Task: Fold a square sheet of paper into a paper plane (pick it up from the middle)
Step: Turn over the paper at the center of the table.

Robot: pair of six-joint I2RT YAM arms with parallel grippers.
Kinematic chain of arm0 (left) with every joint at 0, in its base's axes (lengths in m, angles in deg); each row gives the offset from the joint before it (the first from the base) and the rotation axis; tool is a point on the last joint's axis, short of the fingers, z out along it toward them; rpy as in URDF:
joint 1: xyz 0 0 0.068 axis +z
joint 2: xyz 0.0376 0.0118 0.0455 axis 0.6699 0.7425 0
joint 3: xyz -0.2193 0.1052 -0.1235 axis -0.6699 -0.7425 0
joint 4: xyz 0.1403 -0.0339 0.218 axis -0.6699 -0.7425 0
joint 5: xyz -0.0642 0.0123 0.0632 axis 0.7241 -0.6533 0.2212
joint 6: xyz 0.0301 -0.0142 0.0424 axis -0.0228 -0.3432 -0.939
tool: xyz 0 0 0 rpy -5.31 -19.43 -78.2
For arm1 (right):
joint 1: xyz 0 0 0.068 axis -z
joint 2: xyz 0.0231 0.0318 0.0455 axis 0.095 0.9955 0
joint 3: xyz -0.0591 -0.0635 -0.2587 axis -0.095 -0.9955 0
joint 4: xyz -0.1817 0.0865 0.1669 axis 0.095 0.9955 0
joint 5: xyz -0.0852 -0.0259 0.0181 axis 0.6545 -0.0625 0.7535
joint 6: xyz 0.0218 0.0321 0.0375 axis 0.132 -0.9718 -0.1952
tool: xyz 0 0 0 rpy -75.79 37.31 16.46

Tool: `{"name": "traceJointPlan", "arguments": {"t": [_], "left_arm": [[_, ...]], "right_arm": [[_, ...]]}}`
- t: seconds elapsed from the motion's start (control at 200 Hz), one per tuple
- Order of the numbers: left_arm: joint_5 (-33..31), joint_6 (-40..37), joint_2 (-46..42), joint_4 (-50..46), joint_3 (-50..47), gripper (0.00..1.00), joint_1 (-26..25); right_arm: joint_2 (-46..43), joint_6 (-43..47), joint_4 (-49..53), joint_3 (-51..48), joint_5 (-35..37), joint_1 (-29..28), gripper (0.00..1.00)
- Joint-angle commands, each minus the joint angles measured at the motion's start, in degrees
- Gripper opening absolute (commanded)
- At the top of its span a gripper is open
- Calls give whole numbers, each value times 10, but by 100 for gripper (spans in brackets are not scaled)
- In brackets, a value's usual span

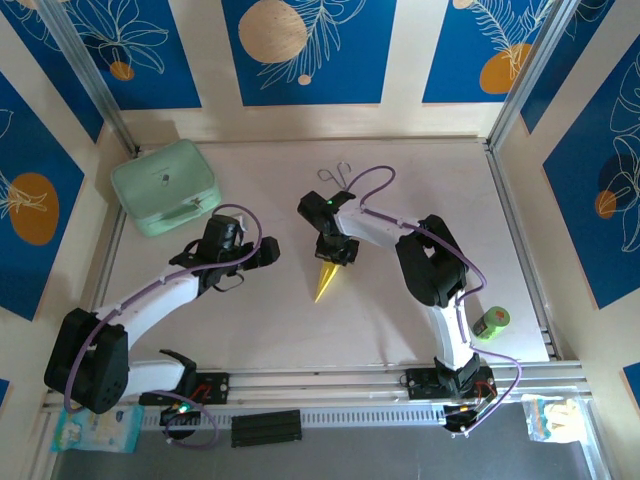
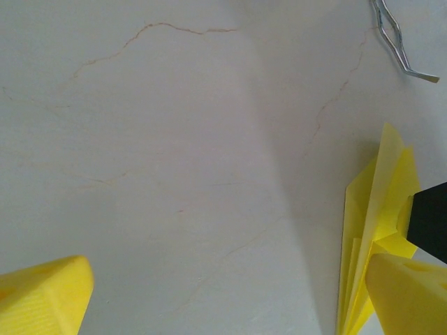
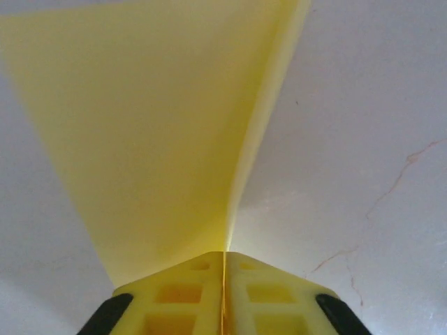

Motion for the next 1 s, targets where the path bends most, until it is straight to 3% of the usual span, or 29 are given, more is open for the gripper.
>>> {"name": "traceJointPlan", "arguments": {"t": [0.0, 0.25, 0.455, 0.6, 0.795, 0.995], "left_arm": [[17, 9, -3, 9, -5, 99, 12], [60, 48, -19, 30, -25, 99, 43], [91, 92, -20, 75, -61, 99, 74], [87, 114, -33, 90, -79, 100, 85], [55, 110, -59, 76, -91, 95, 85], [106, 117, -30, 99, -106, 77, 82]], "right_arm": [[-34, -2, -7, -18, -2, 6, 2], [-93, 152, -106, -30, -77, 10, 0], [-116, 255, -223, -53, -236, 7, 0], [-106, 257, -320, -92, -353, 7, 0], [-75, 217, -431, -154, -434, 17, 1], [-53, 197, -489, -208, -452, 31, 2]]}}
